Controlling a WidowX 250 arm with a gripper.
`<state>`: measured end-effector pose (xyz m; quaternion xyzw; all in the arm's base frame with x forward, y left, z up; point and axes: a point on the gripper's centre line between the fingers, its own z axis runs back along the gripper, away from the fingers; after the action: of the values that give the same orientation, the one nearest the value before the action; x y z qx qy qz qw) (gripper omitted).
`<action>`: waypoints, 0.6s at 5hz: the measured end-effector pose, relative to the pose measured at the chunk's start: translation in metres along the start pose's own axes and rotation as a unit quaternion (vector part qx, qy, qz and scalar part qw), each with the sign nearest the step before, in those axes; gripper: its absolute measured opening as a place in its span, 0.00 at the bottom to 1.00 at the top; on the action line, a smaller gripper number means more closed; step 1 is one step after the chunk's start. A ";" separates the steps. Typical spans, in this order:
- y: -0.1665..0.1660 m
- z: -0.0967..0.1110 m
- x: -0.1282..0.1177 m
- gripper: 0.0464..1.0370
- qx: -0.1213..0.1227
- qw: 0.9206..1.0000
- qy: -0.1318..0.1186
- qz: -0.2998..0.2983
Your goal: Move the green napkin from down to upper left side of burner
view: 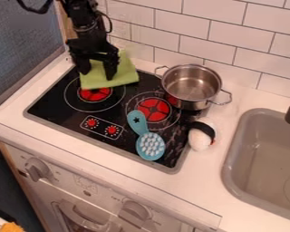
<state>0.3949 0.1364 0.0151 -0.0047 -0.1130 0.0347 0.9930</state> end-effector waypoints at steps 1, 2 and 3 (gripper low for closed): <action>0.002 -0.001 0.005 0.96 0.010 1.000 0.007 -0.007; 0.002 -0.002 0.004 0.96 0.013 1.000 0.011 -0.009; 0.001 0.000 0.003 0.96 0.011 1.000 0.012 -0.009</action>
<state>0.3980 0.1373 0.0156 0.0070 -0.1007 0.0274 0.9945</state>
